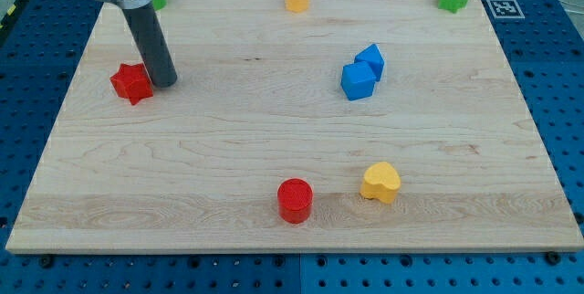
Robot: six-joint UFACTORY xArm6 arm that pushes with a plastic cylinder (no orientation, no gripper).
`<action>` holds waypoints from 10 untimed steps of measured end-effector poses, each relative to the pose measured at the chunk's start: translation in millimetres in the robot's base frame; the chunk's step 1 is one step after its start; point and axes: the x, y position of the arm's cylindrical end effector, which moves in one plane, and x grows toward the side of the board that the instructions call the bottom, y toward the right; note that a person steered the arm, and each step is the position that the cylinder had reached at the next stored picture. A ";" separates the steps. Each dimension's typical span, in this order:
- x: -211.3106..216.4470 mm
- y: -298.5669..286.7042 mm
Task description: Push the yellow heart to the right side of the board
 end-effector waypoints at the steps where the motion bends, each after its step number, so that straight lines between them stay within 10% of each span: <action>1: 0.0 3.4; 10: 85.3 103.8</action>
